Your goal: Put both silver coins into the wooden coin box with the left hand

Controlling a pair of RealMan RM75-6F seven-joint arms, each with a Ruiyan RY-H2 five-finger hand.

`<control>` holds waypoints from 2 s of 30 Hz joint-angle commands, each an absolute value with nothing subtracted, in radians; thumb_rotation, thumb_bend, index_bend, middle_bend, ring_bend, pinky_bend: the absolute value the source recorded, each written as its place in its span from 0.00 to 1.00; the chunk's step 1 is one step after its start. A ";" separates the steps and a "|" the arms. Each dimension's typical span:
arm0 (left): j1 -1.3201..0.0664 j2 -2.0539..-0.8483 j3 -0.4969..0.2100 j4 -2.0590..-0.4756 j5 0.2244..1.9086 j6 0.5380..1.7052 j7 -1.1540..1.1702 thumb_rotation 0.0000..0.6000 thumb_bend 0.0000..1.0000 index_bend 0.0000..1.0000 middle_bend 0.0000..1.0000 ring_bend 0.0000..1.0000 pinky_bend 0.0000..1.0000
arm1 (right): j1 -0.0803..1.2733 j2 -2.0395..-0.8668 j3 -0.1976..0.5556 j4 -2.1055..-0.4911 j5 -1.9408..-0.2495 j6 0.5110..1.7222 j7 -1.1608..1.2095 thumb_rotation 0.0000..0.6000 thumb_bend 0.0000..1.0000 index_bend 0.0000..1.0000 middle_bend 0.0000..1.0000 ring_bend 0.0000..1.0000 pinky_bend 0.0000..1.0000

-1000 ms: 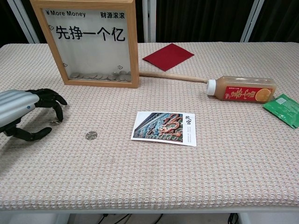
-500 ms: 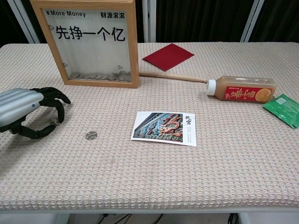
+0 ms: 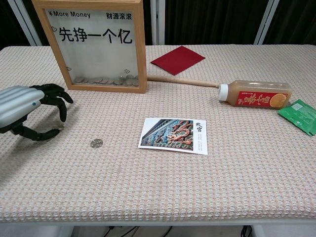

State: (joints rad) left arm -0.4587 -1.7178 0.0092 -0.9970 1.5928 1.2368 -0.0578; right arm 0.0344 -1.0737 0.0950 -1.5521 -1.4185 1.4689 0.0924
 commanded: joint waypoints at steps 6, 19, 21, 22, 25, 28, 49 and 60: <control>-0.453 -1.742 0.004 -0.963 1.591 1.259 -0.078 1.00 0.36 0.49 0.22 0.07 0.17 | 0.034 -1.074 0.095 -1.555 -1.417 1.468 0.088 1.00 0.09 0.00 0.00 0.00 0.00; -0.458 -1.739 0.001 -0.973 1.580 1.247 -0.093 1.00 0.39 0.59 0.23 0.07 0.17 | 0.036 -1.076 0.096 -1.548 -1.410 1.460 0.094 1.00 0.09 0.00 0.00 0.00 0.00; -0.458 -1.737 -0.001 -0.978 1.578 1.248 -0.094 1.00 0.41 0.60 0.24 0.07 0.17 | 0.035 -1.076 0.097 -1.546 -1.409 1.462 0.096 1.00 0.09 0.00 0.00 0.00 0.00; -0.458 -1.735 -0.002 -0.982 1.577 1.250 -0.094 1.00 0.42 0.60 0.24 0.07 0.17 | 0.034 -1.076 0.098 -1.545 -1.409 1.464 0.097 1.00 0.09 0.00 0.00 0.00 0.00; -0.456 -1.724 -0.005 -0.997 1.576 1.258 -0.089 1.00 0.43 0.61 0.25 0.07 0.17 | 0.033 -1.074 0.101 -1.547 -1.409 1.470 0.098 1.00 0.11 0.00 0.00 0.00 0.00; -0.448 -1.690 -0.010 -1.042 1.577 1.283 -0.084 1.00 0.43 0.61 0.25 0.07 0.17 | 0.032 -1.072 0.103 -1.550 -1.411 1.477 0.101 1.00 0.12 0.00 0.00 0.00 0.00; -0.437 -1.114 -0.209 -1.658 1.486 1.390 0.101 1.00 0.44 0.62 0.27 0.09 0.17 | 0.036 -1.073 0.095 -1.579 -1.456 1.500 0.071 1.00 0.12 0.00 0.00 0.00 0.00; -0.669 -1.008 -0.359 -1.792 1.236 1.047 0.127 1.00 0.44 0.62 0.27 0.09 0.17 | 0.046 -1.088 0.089 -1.594 -1.460 1.486 0.024 1.00 0.12 0.00 0.00 0.00 0.00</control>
